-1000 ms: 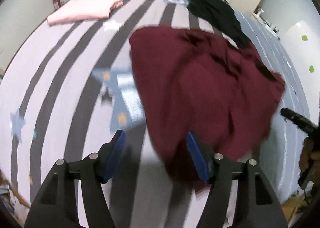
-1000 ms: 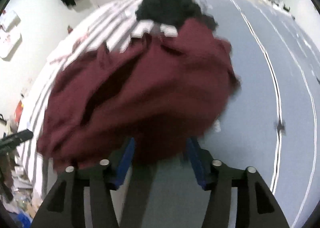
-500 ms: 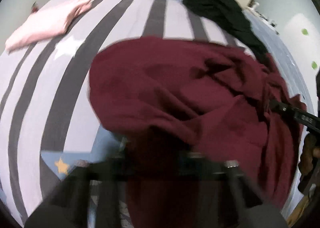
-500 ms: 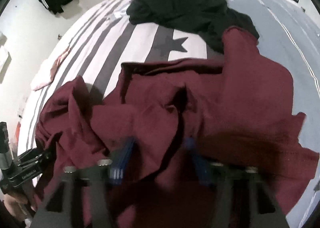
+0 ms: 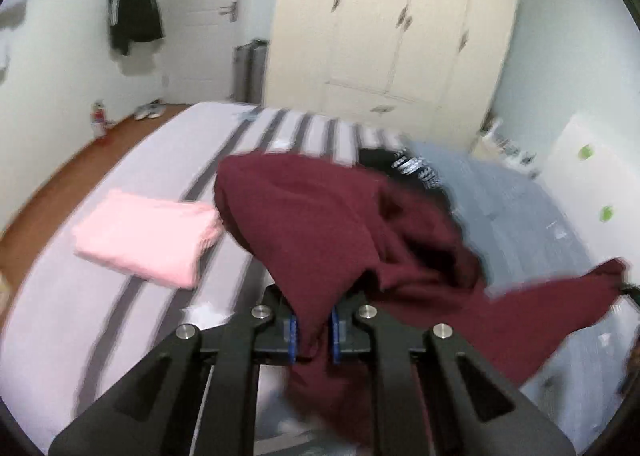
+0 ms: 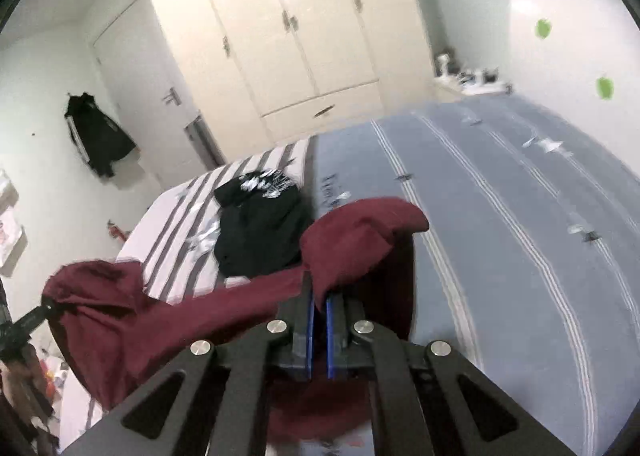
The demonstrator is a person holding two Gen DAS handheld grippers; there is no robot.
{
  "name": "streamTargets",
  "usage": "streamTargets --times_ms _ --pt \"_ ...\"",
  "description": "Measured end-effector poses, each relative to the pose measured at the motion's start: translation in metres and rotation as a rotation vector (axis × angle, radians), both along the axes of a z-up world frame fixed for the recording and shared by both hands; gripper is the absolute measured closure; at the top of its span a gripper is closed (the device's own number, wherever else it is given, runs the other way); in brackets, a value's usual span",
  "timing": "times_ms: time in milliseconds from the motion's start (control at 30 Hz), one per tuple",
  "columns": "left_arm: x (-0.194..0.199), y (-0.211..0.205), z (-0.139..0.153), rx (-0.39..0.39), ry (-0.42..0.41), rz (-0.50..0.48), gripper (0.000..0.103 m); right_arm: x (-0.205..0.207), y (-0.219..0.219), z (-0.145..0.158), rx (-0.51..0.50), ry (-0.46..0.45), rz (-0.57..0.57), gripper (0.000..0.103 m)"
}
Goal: Fold clothes
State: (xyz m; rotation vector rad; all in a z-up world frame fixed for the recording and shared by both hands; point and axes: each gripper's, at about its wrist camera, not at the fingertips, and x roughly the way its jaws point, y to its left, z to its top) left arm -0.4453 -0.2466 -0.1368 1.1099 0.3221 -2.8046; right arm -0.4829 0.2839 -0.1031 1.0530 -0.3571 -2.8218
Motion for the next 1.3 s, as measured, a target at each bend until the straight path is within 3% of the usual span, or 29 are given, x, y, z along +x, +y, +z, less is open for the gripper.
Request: streamTargets --times_ms 100,167,233,333,400,467,633,733,800,933,1067,1200,1300 --pt "0.024 -0.01 -0.051 0.06 -0.187 0.014 0.086 0.031 0.028 -0.019 0.056 -0.098 0.014 0.099" --pt "0.044 -0.008 -0.094 0.079 -0.351 0.026 0.084 0.054 0.033 -0.055 0.072 -0.222 0.045 0.099" --pt "0.065 -0.005 -0.125 0.083 -0.449 0.051 0.084 0.084 0.031 -0.1 0.111 -0.375 0.089 0.099" --pt "0.099 -0.008 -0.146 0.07 -0.483 0.111 0.082 0.125 0.022 -0.154 0.138 -0.564 0.137 0.098" --pt "0.103 -0.007 -0.145 0.046 -0.467 0.126 0.077 0.145 0.012 -0.169 0.17 -0.619 0.159 0.094" --pt "0.094 -0.005 -0.137 0.023 -0.446 0.138 0.073 0.154 0.006 -0.166 0.154 -0.603 0.148 0.093" --pt "0.051 -0.009 -0.107 0.047 -0.337 0.139 0.065 0.138 -0.001 -0.13 0.114 -0.476 0.126 0.077" --pt "0.046 -0.018 -0.106 0.021 -0.328 0.171 0.042 0.113 -0.019 -0.105 0.064 -0.396 0.152 0.057" --pt "0.061 -0.028 -0.115 0.007 -0.372 0.206 0.039 0.1 -0.03 -0.103 0.057 -0.403 0.159 0.048" --pt "0.09 -0.049 -0.134 -0.021 -0.461 0.276 0.039 0.109 -0.035 -0.124 0.08 -0.485 0.176 0.047" --pt "0.11 -0.072 -0.133 0.002 -0.423 0.323 0.039 0.146 0.004 -0.144 0.178 -0.55 0.053 0.047" --pt "0.079 -0.072 -0.13 0.013 -0.359 0.273 0.039 0.148 0.06 -0.13 0.22 -0.491 -0.173 0.047" --pt "0.038 -0.053 -0.136 -0.004 -0.309 0.184 0.039 0.111 0.064 -0.123 0.182 -0.423 -0.201 0.047"
